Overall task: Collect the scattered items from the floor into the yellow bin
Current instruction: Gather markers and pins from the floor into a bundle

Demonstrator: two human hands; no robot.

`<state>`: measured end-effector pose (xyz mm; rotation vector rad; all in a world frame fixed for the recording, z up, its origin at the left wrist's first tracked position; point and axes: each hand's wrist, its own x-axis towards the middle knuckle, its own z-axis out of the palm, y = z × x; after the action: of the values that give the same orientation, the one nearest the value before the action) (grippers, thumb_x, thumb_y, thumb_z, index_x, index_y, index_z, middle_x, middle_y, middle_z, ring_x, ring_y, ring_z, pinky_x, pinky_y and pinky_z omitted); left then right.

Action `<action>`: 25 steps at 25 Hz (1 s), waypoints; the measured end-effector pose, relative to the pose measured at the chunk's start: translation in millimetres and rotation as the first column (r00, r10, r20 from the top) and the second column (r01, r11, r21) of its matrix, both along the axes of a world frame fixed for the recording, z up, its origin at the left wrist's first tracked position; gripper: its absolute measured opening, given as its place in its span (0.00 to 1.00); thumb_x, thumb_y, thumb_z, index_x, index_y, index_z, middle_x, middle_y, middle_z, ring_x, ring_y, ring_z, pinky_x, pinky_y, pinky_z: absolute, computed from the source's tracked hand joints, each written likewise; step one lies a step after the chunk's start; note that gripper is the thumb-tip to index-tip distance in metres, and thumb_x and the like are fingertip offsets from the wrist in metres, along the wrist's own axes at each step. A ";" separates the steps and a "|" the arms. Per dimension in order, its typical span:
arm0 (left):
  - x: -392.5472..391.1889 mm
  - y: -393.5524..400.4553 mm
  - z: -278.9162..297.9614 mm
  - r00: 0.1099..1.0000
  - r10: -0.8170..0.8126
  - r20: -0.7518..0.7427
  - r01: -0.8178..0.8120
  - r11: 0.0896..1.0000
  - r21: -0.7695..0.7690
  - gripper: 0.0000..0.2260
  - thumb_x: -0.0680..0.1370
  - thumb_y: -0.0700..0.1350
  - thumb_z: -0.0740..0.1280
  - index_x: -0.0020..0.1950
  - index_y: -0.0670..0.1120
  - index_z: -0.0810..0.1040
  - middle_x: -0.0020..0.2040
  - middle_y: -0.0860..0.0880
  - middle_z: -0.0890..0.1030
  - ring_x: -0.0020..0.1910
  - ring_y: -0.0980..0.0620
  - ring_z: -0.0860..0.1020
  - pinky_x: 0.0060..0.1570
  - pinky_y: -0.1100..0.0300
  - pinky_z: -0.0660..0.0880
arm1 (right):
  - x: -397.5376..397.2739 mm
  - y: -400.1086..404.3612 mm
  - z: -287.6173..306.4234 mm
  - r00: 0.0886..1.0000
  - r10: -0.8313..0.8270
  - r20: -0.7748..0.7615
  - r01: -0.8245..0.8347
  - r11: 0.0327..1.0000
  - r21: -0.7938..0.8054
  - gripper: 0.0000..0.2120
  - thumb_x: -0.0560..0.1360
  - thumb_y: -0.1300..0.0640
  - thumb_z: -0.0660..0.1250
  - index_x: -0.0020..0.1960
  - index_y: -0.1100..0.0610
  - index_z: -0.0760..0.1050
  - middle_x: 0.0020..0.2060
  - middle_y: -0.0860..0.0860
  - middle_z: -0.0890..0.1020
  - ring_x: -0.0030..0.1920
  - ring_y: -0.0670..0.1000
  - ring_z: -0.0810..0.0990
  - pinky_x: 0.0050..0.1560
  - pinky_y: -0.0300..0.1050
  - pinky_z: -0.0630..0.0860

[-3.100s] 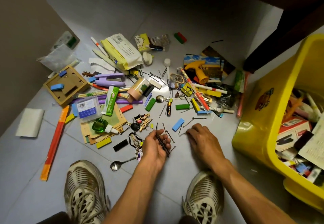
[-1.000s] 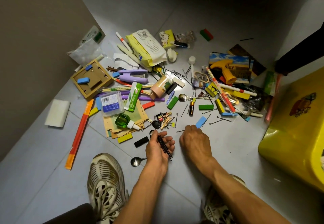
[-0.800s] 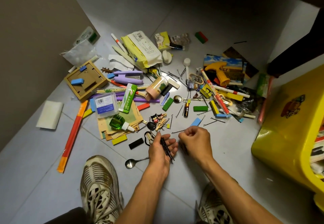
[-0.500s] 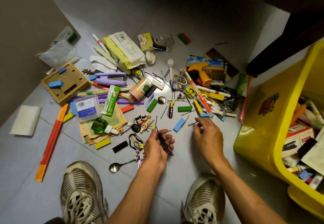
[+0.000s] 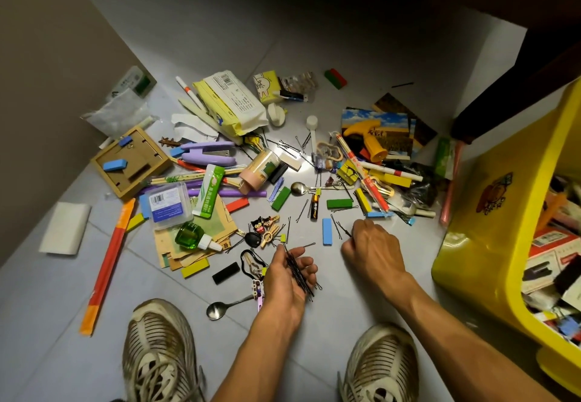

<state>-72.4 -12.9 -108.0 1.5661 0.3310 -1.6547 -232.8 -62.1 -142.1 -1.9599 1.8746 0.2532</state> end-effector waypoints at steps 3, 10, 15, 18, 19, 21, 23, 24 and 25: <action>4.4 1.1 -0.6 1.000 -0.008 0.015 0.008 1.000 0.001 0.20 0.83 0.53 0.55 0.48 0.39 0.78 0.32 0.44 0.79 0.30 0.48 0.77 0.31 0.58 0.72 | 2.0 3.2 -0.1 0.998 -0.045 0.047 0.045 0.999 -0.014 0.08 0.79 0.52 0.59 0.51 0.56 0.72 0.45 0.52 0.78 0.40 0.50 0.75 0.38 0.43 0.71; 2.3 2.5 -0.1 1.000 -0.012 0.006 0.012 1.000 -0.006 0.19 0.83 0.53 0.56 0.49 0.39 0.77 0.32 0.43 0.78 0.31 0.48 0.77 0.32 0.58 0.72 | 15.8 7.1 -1.6 0.993 -0.067 -0.098 0.062 0.996 -0.060 0.09 0.79 0.55 0.62 0.56 0.59 0.74 0.48 0.55 0.79 0.44 0.54 0.78 0.39 0.46 0.75; 6.5 0.3 -1.8 1.000 -0.010 0.022 0.011 1.000 -0.019 0.20 0.83 0.53 0.56 0.51 0.38 0.77 0.33 0.43 0.80 0.30 0.48 0.78 0.32 0.58 0.73 | 23.3 -7.4 19.0 0.970 -0.233 0.062 0.228 0.971 0.076 0.07 0.78 0.54 0.61 0.48 0.58 0.72 0.41 0.52 0.77 0.38 0.51 0.75 0.37 0.45 0.71; 4.7 -2.8 -3.0 1.000 0.001 -0.011 -0.001 0.999 -0.042 0.21 0.83 0.55 0.57 0.53 0.38 0.77 0.38 0.41 0.81 0.35 0.45 0.80 0.38 0.54 0.76 | 38.1 9.0 45.3 0.836 -0.394 0.381 0.347 0.919 0.190 0.06 0.74 0.53 0.66 0.39 0.52 0.73 0.33 0.47 0.78 0.33 0.45 0.76 0.32 0.41 0.70; 3.7 -3.5 -2.7 0.999 0.011 -0.044 -0.014 0.998 -0.056 0.21 0.82 0.56 0.57 0.54 0.38 0.77 0.40 0.40 0.81 0.37 0.44 0.81 0.41 0.53 0.76 | 46.9 17.5 52.3 0.801 -0.381 0.463 0.328 0.925 0.194 0.06 0.73 0.52 0.67 0.38 0.50 0.74 0.32 0.45 0.79 0.32 0.44 0.77 0.31 0.38 0.70; 5.3 -5.5 -1.5 0.994 0.054 -0.093 -0.061 0.996 -0.072 0.19 0.83 0.54 0.57 0.52 0.40 0.77 0.42 0.39 0.81 0.39 0.42 0.83 0.44 0.51 0.77 | 60.1 30.8 59.9 0.751 -0.331 0.571 0.294 0.942 0.159 0.05 0.73 0.49 0.67 0.39 0.48 0.77 0.32 0.43 0.80 0.34 0.41 0.79 0.31 0.36 0.74; 15.6 -5.8 -2.7 0.994 0.094 -0.061 -0.098 0.993 -0.072 0.15 0.83 0.50 0.57 0.49 0.41 0.76 0.37 0.41 0.80 0.35 0.45 0.81 0.39 0.54 0.76 | 65.0 36.8 55.1 0.748 -0.304 0.590 0.325 0.943 0.074 0.05 0.75 0.49 0.67 0.43 0.48 0.79 0.36 0.43 0.82 0.36 0.43 0.80 0.36 0.41 0.78; 23.8 -4.5 -3.8 0.994 0.109 -0.022 -0.110 0.992 -0.063 0.14 0.83 0.48 0.57 0.48 0.41 0.76 0.35 0.43 0.78 0.32 0.47 0.78 0.35 0.56 0.74 | 65.2 40.4 49.2 0.795 -0.267 0.545 0.307 0.951 0.017 0.05 0.76 0.49 0.67 0.46 0.49 0.79 0.39 0.44 0.82 0.38 0.44 0.80 0.39 0.44 0.79; 32.6 -2.1 -4.9 0.993 0.121 0.012 -0.120 0.992 -0.050 0.13 0.83 0.47 0.57 0.48 0.41 0.76 0.33 0.44 0.77 0.31 0.48 0.76 0.33 0.57 0.73 | 65.9 46.8 40.6 0.871 -0.197 0.451 0.234 0.972 -0.026 0.07 0.77 0.49 0.66 0.49 0.50 0.80 0.43 0.46 0.83 0.41 0.47 0.80 0.42 0.45 0.78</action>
<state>-39.8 -15.0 -112.9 1.4922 0.3675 -1.5470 -166.9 -15.2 -101.4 -1.6534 1.7867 -0.3204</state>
